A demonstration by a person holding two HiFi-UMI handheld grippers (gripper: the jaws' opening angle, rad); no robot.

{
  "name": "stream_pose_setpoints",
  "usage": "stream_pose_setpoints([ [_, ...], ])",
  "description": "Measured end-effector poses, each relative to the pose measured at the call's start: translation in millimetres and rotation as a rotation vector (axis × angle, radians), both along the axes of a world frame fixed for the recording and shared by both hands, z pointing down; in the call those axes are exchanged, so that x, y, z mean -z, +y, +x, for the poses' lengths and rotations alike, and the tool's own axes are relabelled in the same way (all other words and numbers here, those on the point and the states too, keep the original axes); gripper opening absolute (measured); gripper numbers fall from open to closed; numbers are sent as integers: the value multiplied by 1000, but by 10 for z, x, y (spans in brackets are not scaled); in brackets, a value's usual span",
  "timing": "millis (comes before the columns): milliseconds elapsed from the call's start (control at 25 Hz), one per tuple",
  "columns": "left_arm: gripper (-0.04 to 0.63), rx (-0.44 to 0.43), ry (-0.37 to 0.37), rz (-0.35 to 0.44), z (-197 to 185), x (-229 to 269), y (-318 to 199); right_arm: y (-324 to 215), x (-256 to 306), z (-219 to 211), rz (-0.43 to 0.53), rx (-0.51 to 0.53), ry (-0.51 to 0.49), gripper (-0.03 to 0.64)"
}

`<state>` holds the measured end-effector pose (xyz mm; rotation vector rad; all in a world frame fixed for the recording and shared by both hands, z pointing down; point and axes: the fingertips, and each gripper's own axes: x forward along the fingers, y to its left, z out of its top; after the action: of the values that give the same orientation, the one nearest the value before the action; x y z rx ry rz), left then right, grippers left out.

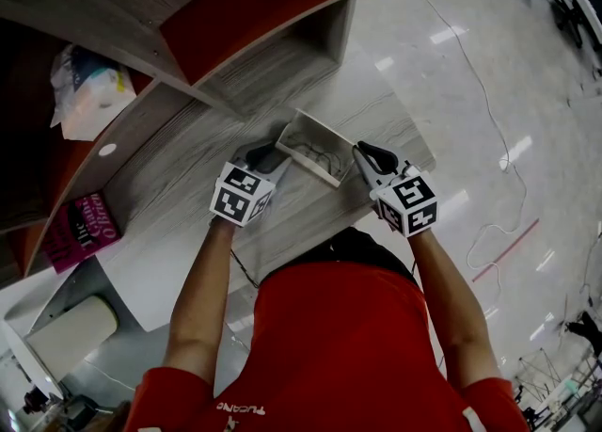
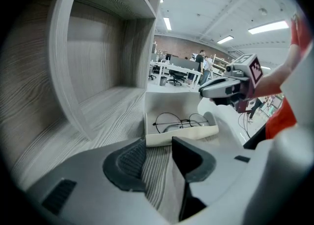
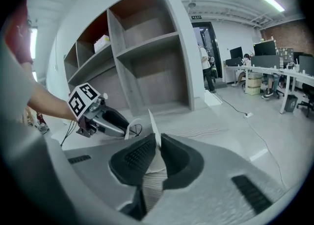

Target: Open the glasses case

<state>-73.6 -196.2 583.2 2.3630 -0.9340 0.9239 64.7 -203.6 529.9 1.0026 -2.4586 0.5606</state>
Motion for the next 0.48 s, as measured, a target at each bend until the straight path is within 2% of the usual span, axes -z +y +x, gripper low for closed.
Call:
stream_pose_setpoints([
  [240,160,10,-9,2,27,14,-10,-148,-48,117,12,-60,16,34],
  [480,160,20,-17,2,26,8,-14,-216,-116,165,8,-74,41,34],
])
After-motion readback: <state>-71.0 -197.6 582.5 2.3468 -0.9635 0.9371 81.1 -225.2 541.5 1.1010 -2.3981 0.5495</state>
